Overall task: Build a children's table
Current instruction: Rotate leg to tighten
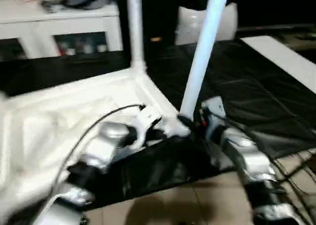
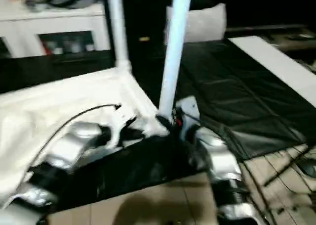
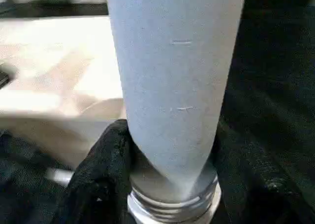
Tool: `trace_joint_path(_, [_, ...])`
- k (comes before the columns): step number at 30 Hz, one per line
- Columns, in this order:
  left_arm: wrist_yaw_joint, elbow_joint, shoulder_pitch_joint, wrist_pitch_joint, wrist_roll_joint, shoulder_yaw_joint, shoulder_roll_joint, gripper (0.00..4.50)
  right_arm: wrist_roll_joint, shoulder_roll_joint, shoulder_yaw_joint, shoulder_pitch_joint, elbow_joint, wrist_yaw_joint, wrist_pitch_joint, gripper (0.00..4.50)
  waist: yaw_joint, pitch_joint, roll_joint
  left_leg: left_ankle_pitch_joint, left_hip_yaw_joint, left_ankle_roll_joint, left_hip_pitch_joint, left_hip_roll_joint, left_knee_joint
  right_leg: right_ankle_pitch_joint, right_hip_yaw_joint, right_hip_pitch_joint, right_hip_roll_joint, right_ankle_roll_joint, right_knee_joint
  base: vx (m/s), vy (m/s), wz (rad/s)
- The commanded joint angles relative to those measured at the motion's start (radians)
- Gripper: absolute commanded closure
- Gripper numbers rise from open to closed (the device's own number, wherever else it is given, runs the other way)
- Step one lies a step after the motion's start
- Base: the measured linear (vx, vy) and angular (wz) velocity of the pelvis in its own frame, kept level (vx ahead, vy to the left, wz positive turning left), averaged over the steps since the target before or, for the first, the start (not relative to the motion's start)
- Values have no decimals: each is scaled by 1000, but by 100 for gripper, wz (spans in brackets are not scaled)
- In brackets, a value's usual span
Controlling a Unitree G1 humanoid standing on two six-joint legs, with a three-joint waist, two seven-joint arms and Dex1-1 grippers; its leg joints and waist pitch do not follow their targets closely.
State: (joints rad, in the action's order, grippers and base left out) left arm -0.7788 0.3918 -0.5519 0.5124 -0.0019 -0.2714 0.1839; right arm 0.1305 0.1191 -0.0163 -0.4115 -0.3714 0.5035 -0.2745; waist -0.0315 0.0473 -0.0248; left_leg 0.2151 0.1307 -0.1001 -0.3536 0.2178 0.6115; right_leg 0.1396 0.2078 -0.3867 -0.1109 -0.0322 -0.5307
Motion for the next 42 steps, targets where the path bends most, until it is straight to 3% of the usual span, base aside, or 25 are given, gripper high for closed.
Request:
trace_joint_path(1, [111,-37,-92,-20,-30,69,-74,450,9,-82,-27,-25,-80,-94,-49,247,-4,-59,-10,388,-8,28,-6,12,-82,504,-38,62,-54,2,79,0,0,0])
trace_joint_path(3, [205,-8,-127,-8,-21,106,-112,450,-3,-132,14,-69,-138,-207,-35,247,-11,-61,-5,328,0,35,-5,-1,-75,487,-41,55,-56,-35,78,0,0,0])
trace_joint_path(5, [213,-3,-133,-13,-14,104,-114,450,0,-144,24,-78,-147,-214,-18,247,-10,-66,-5,289,-1,41,-8,1,-75,451,-47,59,-57,-53,72,0,0,0])
trace_joint_path(6, [206,-1,-135,-19,-6,95,-109,450,-3,-150,31,-83,-152,-222,-3,191,-3,-73,-4,214,1,60,-16,4,-75,355,-58,60,-56,-87,57,0,0,0])
trace_joint_path(8, [186,-6,-130,-29,6,75,-97,450,-14,-149,29,-85,-154,-225,10,177,0,-80,0,145,4,75,-19,4,-71,277,-66,60,-54,-117,41,64,-27,7])
trace_joint_path(9, [178,-8,-127,-33,9,68,-93,450,-17,-147,27,-85,-154,-223,13,177,4,-90,2,10,5,119,-33,1,-60,111,-76,64,-52,-170,6,71,-29,7])
trace_joint_path(11, [117,-29,-102,-47,11,34,-62,450,-27,-120,19,-70,-141,-195,48,161,12,-90,2,-57,6,155,-33,-1,-54,29,-79,61,-52,-196,-5,60,-27,1])
trace_joint_path(13, [63,-50,-77,-75,7,7,-37,450,-12,-95,35,-53,-114,-165,77,132,31,-91,6,-118,11,209,-35,-4,-45,-50,-84,61,-54,-223,-20,26,-13,0])
trace_joint_path(16, [45,-57,-66,-77,5,-4,-24,450,-4,-74,35,-43,-95,-125,101,123,53,-89,4,-101,16,216,-30,0,-45,-4,-85,59,-53,-217,-20,0,0,0])
trace_joint_path(17, [36,-60,-61,-79,2,-7,-18,450,-3,-57,32,-36,-81,-101,108,95,57,-87,5,-97,18,212,-30,1,-46,10,-85,57,-51,-213,-18,0,0,0])
trace_joint_path(20, [1,-63,-42,-91,-6,-14,13,450,24,15,22,-2,-12,29,131,83,78,-73,8,25,25,157,-25,2,-55,208,-82,53,-44,-148,7,0,0,0])
trace_joint_path(23, [-53,-65,-28,-127,-8,-26,49,450,47,80,3,26,46,152,139,49,83,-69,7,98,26,118,-21,4,-62,318,-84,51,-42,-93,20,0,0,0])
trace_joint_path(24, [-108,-69,-15,-151,-12,-37,83,450,74,150,-21,53,98,276,131,48,85,-67,8,135,27,103,-18,1,-65,373,-87,49,-39,-61,29,0,0,0])
trace_joint_path(28, [-202,-74,-1,-197,-18,-58,137,450,97,235,-45,67,131,419,120,6,86,-65,9,173,28,99,-15,-3,-65,446,-87,43,-38,-38,42,0,0,0])
trace_joint_path(32, [-309,-82,13,-254,-24,-88,194,450,100,313,-81,65,149,541,107,1,92,-66,10,167,26,98,-15,0,-67,449,-87,41,-38,-38,41,0,0,0])
trace_joint_path(34, [-371,-85,20,-300,-24,-111,227,450,87,349,-110,59,145,595,110,1,98,-62,6,190,28,96,-1,5,-70,464,-89,32,-39,-56,46,0,0,0])
trace_joint_path(36, [-434,-78,21,-352,-12,-140,265,450,67,386,-149,42,124,660,112,1,99,-59,7,225,26,88,5,6,-74,489,-86,34,-40,-57,50,0,0,0])
trace_joint_path(38, [-449,-74,20,-364,-10,-145,272,450,61,394,-159,36,115,678,116,1,99,-60,6,233,24,82,6,11,-78,475,-88,37,-42,-64,48,0,0,0])
trace_joint_path(39, [-468,-71,18,-379,-9,-149,278,450,59,398,-170,29,101,704,124,1,100,-62,11,230,24,79,6,12,-79,456,-91,37,-43,-75,44,0,0,0])
trace_joint_path(42, [-503,-68,11,-403,-5,-159,287,450,54,406,-197,12,74,753,142,18,107,-66,12,182,26,86,2,13,-79,391,-103,41,-44,-110,29,0,0,0])
